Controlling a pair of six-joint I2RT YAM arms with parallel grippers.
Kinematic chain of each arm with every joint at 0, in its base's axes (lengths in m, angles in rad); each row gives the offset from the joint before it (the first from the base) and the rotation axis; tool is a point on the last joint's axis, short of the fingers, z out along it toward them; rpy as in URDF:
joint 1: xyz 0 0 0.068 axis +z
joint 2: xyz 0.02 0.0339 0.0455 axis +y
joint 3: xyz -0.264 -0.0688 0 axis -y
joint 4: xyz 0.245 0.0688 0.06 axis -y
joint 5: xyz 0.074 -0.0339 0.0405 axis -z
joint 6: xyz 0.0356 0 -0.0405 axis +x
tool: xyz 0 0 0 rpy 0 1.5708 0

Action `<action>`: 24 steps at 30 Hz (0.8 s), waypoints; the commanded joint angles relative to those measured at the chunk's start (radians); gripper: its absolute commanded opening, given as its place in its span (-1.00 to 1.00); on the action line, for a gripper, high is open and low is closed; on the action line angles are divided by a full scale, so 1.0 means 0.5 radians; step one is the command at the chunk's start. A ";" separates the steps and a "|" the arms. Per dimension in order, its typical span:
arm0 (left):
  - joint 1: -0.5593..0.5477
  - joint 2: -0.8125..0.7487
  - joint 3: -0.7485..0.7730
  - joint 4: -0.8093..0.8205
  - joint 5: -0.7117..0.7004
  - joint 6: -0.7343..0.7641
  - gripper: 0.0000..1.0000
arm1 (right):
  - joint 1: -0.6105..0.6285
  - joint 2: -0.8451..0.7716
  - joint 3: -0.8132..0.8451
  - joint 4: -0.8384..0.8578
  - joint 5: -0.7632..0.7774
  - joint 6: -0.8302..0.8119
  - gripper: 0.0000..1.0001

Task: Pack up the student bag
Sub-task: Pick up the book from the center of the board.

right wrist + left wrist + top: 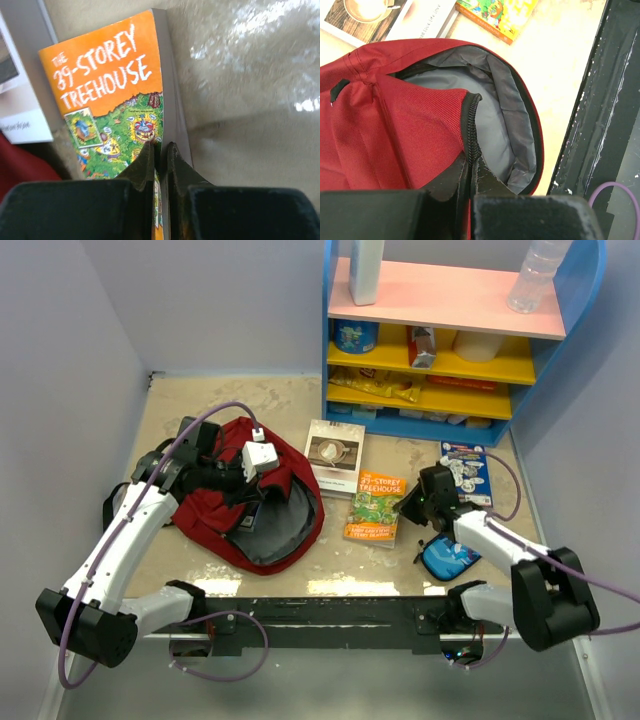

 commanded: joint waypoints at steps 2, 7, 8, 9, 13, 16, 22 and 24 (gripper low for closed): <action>-0.015 -0.051 -0.003 0.059 0.060 0.027 -1.00 | 0.026 -0.450 0.018 -0.350 -0.231 0.083 -1.00; -0.012 -0.036 0.009 0.068 0.072 0.027 -1.00 | 0.026 -0.674 0.236 -0.623 -0.397 0.080 -1.00; -0.012 -0.036 0.009 0.071 0.072 0.024 -1.00 | 0.023 -0.708 0.248 -0.648 -0.467 0.095 -1.00; -0.012 -0.036 0.006 0.074 0.075 0.021 -1.00 | 0.026 -0.738 0.245 -0.654 -0.495 0.105 -1.00; -0.012 -0.039 0.000 0.087 0.069 0.018 -1.00 | 0.023 -0.873 0.233 -0.654 -0.673 0.191 -1.00; -0.012 -0.036 -0.003 0.099 0.063 0.008 -1.00 | 0.029 -0.990 0.285 -0.648 -0.793 0.286 -1.00; -0.012 -0.008 0.012 0.123 0.056 -0.013 -1.00 | 0.063 -1.039 0.405 -0.621 -0.989 0.390 -1.00; -0.012 -0.002 0.015 0.130 0.053 -0.019 -1.00 | 0.087 -1.042 0.420 -0.590 -1.032 0.436 -1.00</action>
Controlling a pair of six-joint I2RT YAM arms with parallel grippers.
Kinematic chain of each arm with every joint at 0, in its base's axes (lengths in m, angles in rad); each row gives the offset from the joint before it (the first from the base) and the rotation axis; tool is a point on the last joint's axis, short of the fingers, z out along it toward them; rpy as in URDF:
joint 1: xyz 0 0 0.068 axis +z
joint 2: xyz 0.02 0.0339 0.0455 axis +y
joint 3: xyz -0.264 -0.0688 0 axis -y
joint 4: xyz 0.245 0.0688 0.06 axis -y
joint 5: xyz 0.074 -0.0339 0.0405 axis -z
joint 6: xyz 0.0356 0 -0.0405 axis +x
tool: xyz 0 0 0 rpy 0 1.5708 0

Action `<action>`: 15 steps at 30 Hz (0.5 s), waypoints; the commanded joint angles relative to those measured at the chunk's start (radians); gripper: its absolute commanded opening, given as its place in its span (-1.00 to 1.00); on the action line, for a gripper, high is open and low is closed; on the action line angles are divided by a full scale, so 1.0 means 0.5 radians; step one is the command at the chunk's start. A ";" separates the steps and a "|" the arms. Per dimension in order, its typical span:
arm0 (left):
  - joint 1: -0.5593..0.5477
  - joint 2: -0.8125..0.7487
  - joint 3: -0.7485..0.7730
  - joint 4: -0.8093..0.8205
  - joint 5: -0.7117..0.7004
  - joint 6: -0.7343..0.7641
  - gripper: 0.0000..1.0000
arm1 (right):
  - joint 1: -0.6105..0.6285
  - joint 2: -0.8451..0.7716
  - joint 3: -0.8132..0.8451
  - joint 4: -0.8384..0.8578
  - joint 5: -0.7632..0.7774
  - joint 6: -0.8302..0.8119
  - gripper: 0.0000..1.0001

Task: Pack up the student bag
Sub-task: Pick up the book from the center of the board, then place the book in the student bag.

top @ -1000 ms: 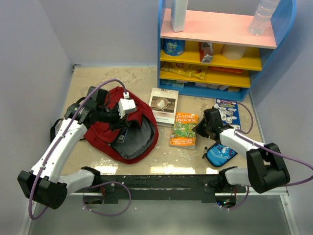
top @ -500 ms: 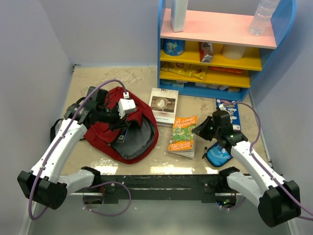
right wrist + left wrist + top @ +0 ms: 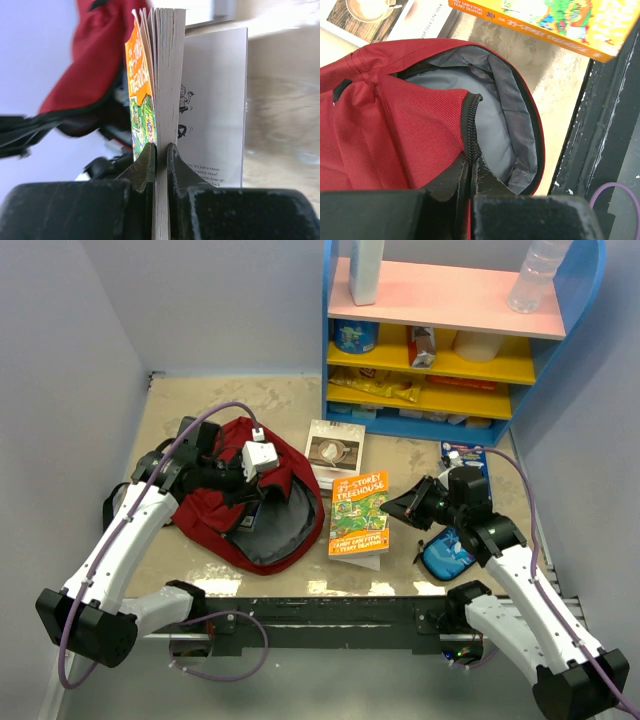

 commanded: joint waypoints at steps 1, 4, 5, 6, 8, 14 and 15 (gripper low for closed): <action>-0.012 -0.001 0.018 0.130 0.061 -0.021 -1.00 | 0.070 -0.057 0.163 0.213 -0.265 0.171 -1.00; -0.012 0.008 0.039 0.140 0.058 -0.036 -1.00 | 0.166 -0.048 0.175 0.305 -0.253 0.244 -1.00; -0.012 0.012 0.049 0.143 0.058 -0.048 -1.00 | 0.196 -0.014 0.172 0.336 -0.241 0.281 -1.00; -0.012 0.015 0.058 0.152 0.055 -0.054 -1.00 | 0.285 0.014 0.175 0.367 -0.226 0.302 -1.00; -0.012 0.024 0.098 0.179 0.024 -0.103 -1.00 | 0.386 0.090 0.184 0.471 -0.177 0.351 -1.00; -0.012 0.027 0.214 0.238 -0.046 -0.192 -1.00 | 0.626 0.253 0.185 0.655 -0.082 0.425 -1.00; -0.012 -0.003 0.217 0.262 -0.049 -0.199 -1.00 | 0.668 0.296 0.184 0.665 -0.060 0.431 -1.00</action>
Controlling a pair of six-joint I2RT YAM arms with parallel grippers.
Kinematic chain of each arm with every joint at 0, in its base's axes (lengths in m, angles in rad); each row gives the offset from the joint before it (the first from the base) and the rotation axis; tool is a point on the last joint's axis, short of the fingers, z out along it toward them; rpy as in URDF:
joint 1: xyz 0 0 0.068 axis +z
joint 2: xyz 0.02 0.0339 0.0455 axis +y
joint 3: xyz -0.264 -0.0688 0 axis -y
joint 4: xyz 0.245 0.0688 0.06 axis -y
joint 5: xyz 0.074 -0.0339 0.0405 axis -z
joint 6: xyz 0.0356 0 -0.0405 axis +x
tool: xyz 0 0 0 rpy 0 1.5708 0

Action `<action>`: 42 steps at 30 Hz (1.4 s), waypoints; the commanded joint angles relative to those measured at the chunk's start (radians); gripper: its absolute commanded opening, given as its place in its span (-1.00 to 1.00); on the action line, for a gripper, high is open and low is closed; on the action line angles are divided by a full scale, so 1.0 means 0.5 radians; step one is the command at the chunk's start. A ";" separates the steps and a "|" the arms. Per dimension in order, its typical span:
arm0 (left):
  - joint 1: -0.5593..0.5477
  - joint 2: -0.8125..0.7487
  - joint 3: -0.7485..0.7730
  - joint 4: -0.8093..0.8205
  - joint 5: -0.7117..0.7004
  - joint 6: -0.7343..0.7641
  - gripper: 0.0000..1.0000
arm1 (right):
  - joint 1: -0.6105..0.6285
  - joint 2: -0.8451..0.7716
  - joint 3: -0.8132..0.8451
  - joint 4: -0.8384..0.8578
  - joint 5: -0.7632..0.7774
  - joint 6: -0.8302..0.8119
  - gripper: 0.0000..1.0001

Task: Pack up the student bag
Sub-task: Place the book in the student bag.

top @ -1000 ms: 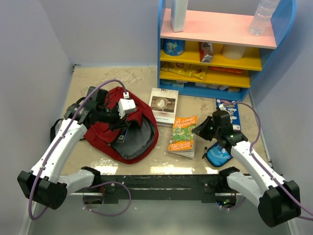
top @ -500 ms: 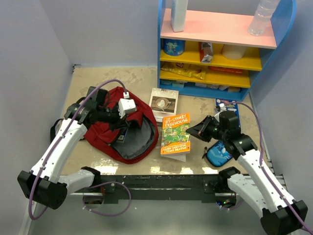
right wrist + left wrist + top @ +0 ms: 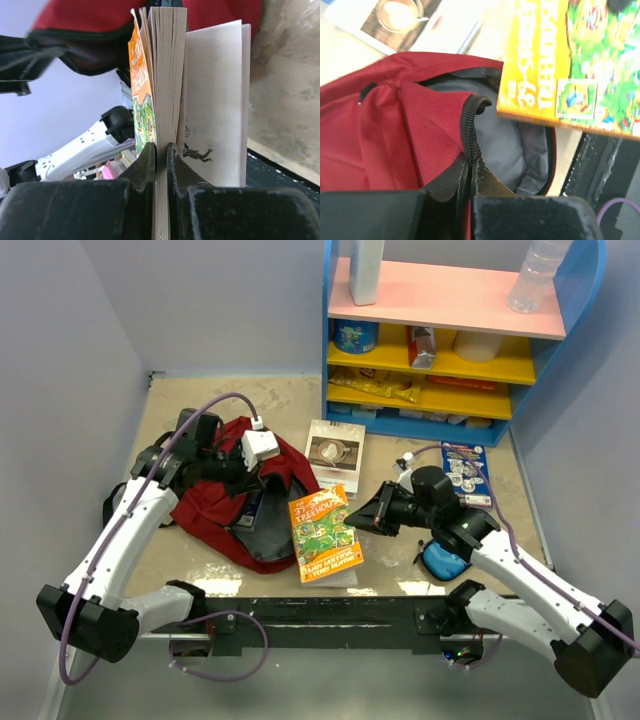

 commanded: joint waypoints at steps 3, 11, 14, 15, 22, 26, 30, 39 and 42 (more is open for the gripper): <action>-0.012 -0.134 0.140 0.222 0.017 -0.116 -1.00 | 0.166 0.124 0.089 0.410 0.065 0.171 -1.00; -0.012 -0.153 0.167 0.014 0.195 -0.003 -1.00 | 0.271 0.501 0.101 0.836 0.132 0.260 -1.00; -0.012 -0.159 0.143 -0.038 0.244 0.034 -1.00 | 0.283 0.667 0.180 0.969 0.246 0.251 -1.00; -0.012 -0.159 0.131 -0.045 0.250 0.040 -1.00 | 0.280 0.704 0.214 0.987 0.277 0.235 -1.00; -0.012 -0.126 0.109 -0.207 0.296 0.184 -1.00 | 0.286 0.909 0.368 1.158 0.599 0.223 -1.00; -0.012 -0.092 0.078 -0.232 0.266 0.172 -1.00 | 0.311 1.010 0.365 1.297 0.761 0.296 -1.00; -0.012 -0.076 0.081 -0.241 0.296 0.172 -1.00 | 0.378 1.176 0.417 1.413 0.952 0.294 -1.00; -0.012 -0.073 0.069 -0.183 0.391 0.138 -1.00 | 0.700 1.541 0.840 1.203 1.341 0.306 -1.00; -0.012 -0.073 0.060 -0.128 0.413 0.111 -1.00 | 0.829 1.630 0.926 1.129 1.485 0.343 -1.00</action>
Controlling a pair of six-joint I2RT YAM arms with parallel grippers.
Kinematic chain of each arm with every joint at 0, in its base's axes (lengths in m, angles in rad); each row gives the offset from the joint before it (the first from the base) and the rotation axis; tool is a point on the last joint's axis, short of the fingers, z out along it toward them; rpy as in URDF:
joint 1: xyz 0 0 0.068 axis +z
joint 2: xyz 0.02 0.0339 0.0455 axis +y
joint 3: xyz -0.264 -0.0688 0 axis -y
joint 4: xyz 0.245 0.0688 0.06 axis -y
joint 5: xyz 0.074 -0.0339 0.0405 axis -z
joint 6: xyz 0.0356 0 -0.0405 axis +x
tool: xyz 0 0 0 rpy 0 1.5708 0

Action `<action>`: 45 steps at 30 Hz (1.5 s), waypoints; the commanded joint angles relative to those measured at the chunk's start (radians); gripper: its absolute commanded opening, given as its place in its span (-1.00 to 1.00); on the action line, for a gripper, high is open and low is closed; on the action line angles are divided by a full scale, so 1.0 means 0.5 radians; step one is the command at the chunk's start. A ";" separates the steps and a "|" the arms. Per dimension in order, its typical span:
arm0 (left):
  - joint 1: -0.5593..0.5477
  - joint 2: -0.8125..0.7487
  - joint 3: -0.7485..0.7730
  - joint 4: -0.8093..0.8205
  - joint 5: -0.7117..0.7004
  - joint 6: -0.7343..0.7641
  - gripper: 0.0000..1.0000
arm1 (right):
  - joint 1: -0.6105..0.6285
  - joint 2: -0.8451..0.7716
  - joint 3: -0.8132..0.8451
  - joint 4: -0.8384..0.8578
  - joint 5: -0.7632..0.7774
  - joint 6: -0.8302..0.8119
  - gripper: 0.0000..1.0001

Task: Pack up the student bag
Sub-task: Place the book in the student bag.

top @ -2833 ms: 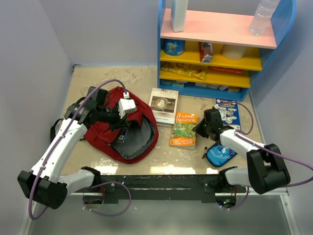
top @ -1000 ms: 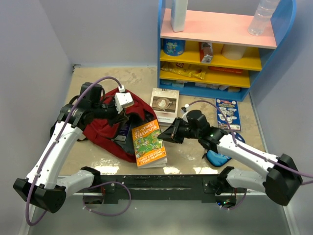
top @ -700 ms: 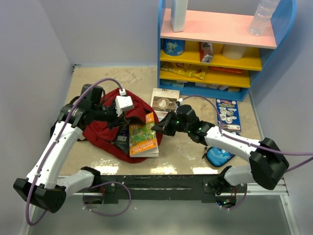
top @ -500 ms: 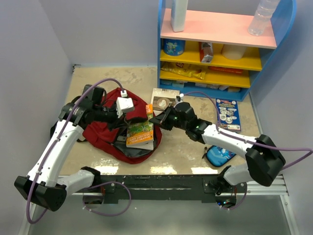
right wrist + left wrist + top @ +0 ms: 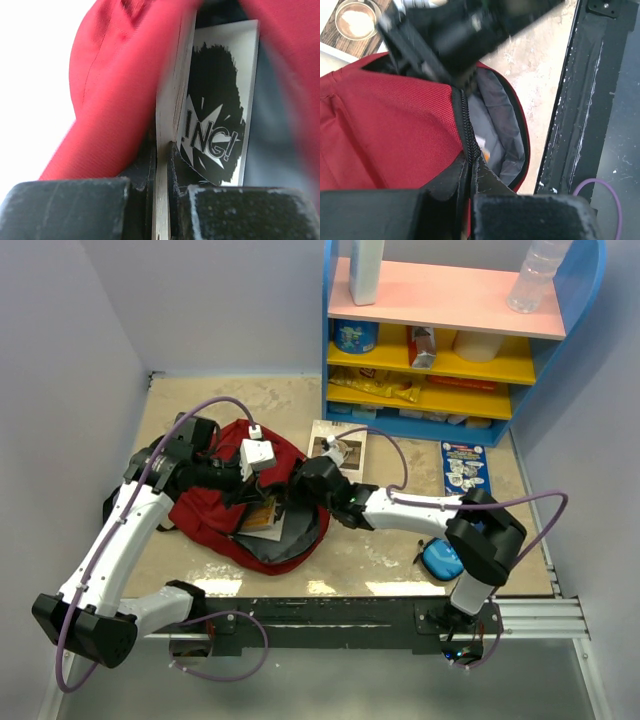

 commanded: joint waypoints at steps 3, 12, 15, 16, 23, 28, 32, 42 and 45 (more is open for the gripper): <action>-0.012 -0.009 -0.019 0.151 0.186 -0.044 -1.00 | 0.234 0.097 0.286 0.095 0.383 0.087 -1.00; -0.012 -0.018 -0.019 0.139 0.149 -0.019 -1.00 | 0.186 0.073 0.121 0.031 0.098 -0.213 0.01; -0.012 -0.018 -0.026 0.123 0.152 -0.001 -1.00 | 0.179 -0.040 -0.017 0.064 0.085 -0.339 -0.01; -0.012 -0.018 -0.026 0.126 0.149 -0.001 -1.00 | 0.179 -0.062 -0.036 0.055 0.091 -0.364 -0.13; -0.012 0.000 0.014 0.142 0.155 -0.028 -1.00 | 0.176 0.023 -0.058 -0.012 0.003 -0.502 -1.00; -0.012 -0.009 0.033 0.157 0.149 -0.056 -1.00 | 0.195 0.158 0.019 -0.043 -0.087 -0.551 -1.00; -0.012 -0.015 0.045 0.194 0.165 -0.080 -1.00 | 0.222 0.263 0.096 0.000 -0.178 -0.579 -1.00; -0.012 -0.018 0.024 0.185 0.131 -0.050 -1.00 | 0.085 0.015 -0.001 -0.126 -0.310 -0.732 -0.07; -0.012 -0.021 0.008 0.185 0.122 -0.037 -1.00 | -0.099 -0.249 -0.234 -0.110 -0.378 -0.741 0.12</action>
